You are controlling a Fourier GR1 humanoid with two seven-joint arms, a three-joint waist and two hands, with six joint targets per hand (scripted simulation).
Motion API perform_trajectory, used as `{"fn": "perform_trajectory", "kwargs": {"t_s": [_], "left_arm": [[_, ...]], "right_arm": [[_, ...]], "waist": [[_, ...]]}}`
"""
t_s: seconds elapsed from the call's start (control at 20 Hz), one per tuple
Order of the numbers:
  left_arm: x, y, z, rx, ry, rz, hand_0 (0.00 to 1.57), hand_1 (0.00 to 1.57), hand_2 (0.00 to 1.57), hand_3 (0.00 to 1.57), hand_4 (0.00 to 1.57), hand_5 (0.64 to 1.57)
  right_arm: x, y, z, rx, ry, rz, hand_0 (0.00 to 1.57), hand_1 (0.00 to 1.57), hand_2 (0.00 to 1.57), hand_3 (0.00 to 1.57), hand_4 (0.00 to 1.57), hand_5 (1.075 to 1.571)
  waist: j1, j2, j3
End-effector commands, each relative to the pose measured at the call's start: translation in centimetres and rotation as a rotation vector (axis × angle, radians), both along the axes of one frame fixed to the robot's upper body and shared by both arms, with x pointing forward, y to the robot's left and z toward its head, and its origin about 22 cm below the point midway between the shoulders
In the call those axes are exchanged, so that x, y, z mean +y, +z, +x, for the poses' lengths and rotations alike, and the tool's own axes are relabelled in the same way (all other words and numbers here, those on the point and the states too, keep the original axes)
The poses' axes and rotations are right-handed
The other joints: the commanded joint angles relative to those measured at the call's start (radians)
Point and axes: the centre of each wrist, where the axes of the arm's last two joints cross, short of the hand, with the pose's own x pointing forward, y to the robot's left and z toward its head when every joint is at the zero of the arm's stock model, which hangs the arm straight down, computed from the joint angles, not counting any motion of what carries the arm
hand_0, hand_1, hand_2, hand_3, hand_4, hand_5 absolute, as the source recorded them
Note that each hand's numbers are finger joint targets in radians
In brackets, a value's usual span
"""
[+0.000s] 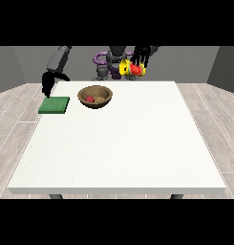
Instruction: Pick the cup and pour the ball into the bowl, then pick the bowl and place it on the pad
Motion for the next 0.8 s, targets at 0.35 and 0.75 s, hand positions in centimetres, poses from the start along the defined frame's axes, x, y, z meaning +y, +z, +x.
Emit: {"fn": "perform_trajectory", "kwargs": {"t_s": [0.35,0.75], "left_arm": [[5.3,-0.6,0.9,0.143,-0.139,-0.787,0.78,0.78,0.7,0.09,0.86,1.531],[11.1,-6.4,0.7,0.253,-0.114,-1.022,0.0,0.0,0.0,0.0,0.0,1.516]], "right_arm": [[4.3,1.7,3.4,-0.113,0.04,0.076,0.0,0.0,0.0,0.0,0.38,1.569],[9.8,0.1,3.5,-0.016,0.187,0.059,0.0,0.0,0.0,0.0,0.23,1.549]], "waist": [[-0.025,0.199,-0.001],[-0.14,0.145,0.0028]]}}
